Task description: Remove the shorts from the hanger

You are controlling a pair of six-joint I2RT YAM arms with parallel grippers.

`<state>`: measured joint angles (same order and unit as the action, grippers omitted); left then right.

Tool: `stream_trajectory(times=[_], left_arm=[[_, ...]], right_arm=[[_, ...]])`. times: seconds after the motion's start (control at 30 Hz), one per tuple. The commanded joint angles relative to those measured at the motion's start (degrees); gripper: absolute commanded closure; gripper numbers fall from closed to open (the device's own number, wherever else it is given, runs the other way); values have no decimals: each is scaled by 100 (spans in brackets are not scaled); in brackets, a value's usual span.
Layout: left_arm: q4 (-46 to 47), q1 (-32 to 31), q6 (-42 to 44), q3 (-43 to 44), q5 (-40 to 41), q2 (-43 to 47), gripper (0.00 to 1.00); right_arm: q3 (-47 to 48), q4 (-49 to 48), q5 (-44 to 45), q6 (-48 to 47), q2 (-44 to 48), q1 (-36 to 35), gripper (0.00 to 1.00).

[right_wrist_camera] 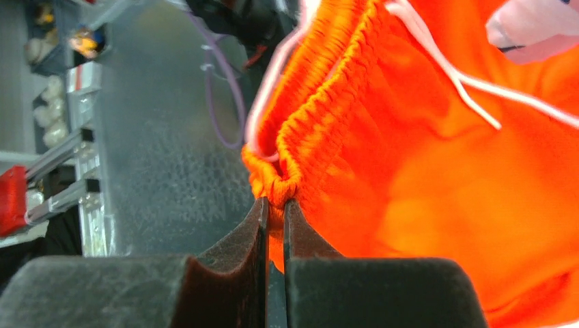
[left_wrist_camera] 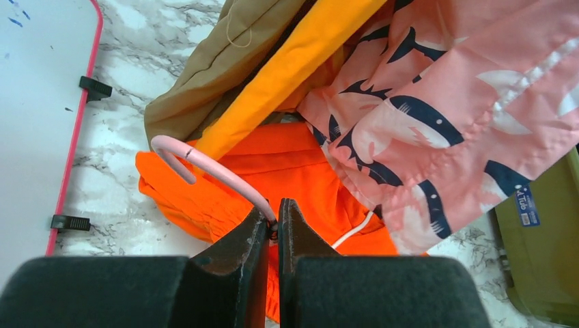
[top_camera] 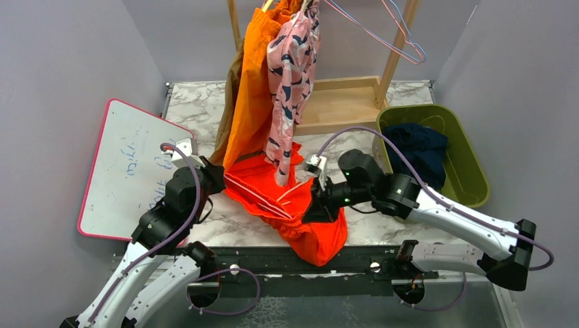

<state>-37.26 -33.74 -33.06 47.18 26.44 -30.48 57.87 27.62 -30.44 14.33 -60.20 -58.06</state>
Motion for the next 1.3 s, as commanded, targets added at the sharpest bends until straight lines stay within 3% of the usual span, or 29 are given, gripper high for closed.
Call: stream_trajectory(times=[0.0,0.13,0.37,0.6,0.83,1.0,1.17,1.27], left_arm=[[66,55,-68,114,234,93,100],[245,47,-76,-13,-17,298,100],[306,55,-48,-147,-400,502,100],[589,43,30,-318,-937,577,100],[725,57,54,-517,-1184,576,100],[836,49,38,-712,-1245,528,100],[880,45,2,-825,-1333,359,100],[880,56,-21,-871,-1335,328,100]], right_arm=[[33,671,1497,114,-589,-29,99],[238,669,3115,356,-1276,-30,99],[1148,215,4153,-45,-1692,-30,99],[2000,-300,4151,-744,-1566,-27,99],[672,-257,3513,-2,-1442,-28,99],[34,-42,3185,698,-1216,-26,81],[-48,-45,2793,902,-756,-29,55],[-38,-201,2327,931,-535,-29,48]])
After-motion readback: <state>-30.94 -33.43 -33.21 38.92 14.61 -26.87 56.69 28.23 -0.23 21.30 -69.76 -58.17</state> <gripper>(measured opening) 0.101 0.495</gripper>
